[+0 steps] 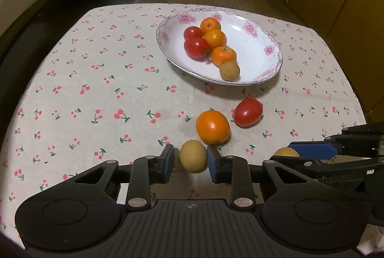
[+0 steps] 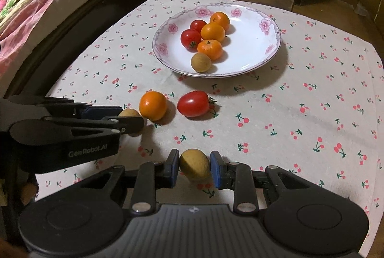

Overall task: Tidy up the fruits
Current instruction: 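Close the right gripper on a tan round fruit while the left gripper closes on another, then lift the tan fruit with the right gripper while the left gripper lifts its tan fruit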

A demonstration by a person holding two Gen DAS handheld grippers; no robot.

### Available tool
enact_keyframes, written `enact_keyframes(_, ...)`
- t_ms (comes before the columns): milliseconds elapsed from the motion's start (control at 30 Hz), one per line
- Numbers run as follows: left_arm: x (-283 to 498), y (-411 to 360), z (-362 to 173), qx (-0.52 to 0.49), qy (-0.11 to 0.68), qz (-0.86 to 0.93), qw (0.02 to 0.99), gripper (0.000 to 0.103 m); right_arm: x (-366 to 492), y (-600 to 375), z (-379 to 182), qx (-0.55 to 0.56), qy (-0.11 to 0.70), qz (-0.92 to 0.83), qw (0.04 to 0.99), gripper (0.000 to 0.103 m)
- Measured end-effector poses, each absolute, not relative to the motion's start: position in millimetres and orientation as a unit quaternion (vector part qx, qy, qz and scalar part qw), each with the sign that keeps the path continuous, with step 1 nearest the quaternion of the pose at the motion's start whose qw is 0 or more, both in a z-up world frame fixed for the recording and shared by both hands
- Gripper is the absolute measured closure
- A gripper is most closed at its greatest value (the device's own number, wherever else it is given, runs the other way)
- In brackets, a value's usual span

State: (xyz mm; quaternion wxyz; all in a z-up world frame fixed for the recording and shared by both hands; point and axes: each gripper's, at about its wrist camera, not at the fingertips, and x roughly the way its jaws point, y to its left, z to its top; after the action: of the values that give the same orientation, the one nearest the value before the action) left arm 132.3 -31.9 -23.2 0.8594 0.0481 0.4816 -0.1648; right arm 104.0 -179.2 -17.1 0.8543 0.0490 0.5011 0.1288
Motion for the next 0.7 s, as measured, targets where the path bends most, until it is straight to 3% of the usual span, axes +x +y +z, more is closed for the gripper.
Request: enact_keyframes(700,102.7,-29.5,-14.3,0.046,0.479,-0.187,0.856,0.070,92.1,-180.7,-16.8,0.042,0.501,0.134,0.854,0.073)
